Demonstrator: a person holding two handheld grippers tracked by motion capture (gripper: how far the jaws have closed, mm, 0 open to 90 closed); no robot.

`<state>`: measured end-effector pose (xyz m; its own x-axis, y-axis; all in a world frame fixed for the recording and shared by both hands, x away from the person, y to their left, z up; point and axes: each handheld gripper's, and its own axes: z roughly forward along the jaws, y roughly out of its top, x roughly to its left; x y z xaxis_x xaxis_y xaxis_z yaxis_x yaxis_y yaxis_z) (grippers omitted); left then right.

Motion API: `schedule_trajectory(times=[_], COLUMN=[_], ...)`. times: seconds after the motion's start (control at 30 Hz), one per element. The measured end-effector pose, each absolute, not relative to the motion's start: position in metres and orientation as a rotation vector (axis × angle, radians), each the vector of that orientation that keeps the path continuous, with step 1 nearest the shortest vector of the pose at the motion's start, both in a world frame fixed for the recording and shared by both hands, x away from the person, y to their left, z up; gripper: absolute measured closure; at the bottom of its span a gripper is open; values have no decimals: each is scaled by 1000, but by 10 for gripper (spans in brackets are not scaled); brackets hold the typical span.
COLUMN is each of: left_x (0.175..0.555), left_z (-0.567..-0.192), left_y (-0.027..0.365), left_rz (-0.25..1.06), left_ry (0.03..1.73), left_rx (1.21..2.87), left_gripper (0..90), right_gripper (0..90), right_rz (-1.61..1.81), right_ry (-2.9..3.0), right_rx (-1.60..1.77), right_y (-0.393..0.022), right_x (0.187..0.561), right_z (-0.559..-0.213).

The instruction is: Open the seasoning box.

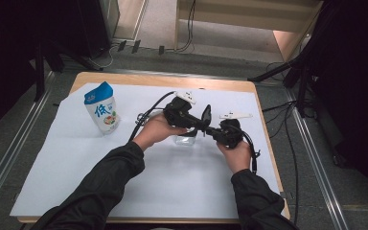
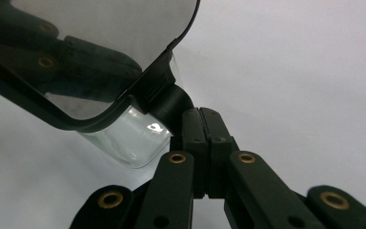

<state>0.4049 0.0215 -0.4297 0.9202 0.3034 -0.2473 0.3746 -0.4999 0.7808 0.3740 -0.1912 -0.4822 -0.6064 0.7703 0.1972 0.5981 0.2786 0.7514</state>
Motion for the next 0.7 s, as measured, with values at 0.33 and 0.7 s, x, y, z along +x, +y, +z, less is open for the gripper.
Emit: schedule_trajectory(times=[0.33, 0.7], left_x=[406, 399], left_z=[-430, -426], left_y=[27, 55], left_rz=[-127, -102], left_ry=[490, 522], left_rx=[2147, 2128], left_gripper=[826, 696], right_gripper=[900, 740], right_rz=[1235, 1245], right_ry=[2339, 2336], right_rx=[1259, 1240], right_y=[-192, -208], right_x=[373, 362], right_z=[-481, -472])
